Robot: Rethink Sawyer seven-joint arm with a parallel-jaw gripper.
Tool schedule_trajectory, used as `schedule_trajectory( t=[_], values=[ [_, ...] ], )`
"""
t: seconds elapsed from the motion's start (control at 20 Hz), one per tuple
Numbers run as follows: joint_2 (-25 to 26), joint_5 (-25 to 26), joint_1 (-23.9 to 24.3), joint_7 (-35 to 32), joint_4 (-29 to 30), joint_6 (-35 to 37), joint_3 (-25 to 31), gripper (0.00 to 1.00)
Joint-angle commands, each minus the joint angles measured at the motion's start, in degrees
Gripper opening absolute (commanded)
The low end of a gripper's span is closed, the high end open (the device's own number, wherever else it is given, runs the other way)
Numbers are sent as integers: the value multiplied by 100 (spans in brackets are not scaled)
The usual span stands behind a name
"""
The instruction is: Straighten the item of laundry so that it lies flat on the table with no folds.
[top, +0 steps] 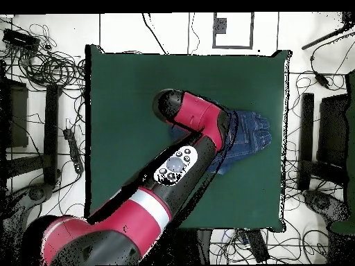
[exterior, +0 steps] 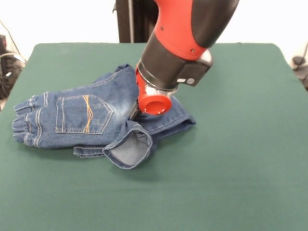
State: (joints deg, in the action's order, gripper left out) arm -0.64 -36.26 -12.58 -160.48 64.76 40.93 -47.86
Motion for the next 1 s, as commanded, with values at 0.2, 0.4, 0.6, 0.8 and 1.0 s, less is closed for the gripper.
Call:
schedule_trajectory(
  t=[0.2, 0.4, 0.6, 0.8, 1.0],
  values=[
    [-761, -37, 8, -257, 606, -1037, 1458, 0],
    [-1005, 49, -139, -380, 710, -1198, 1501, 0],
    [-564, -291, -349, -1446, 402, -962, 1318, 0],
    [17, -435, -496, -2131, -145, -492, 871, 0],
    [216, -721, -596, -2799, -233, -330, 650, 0]
  ],
)
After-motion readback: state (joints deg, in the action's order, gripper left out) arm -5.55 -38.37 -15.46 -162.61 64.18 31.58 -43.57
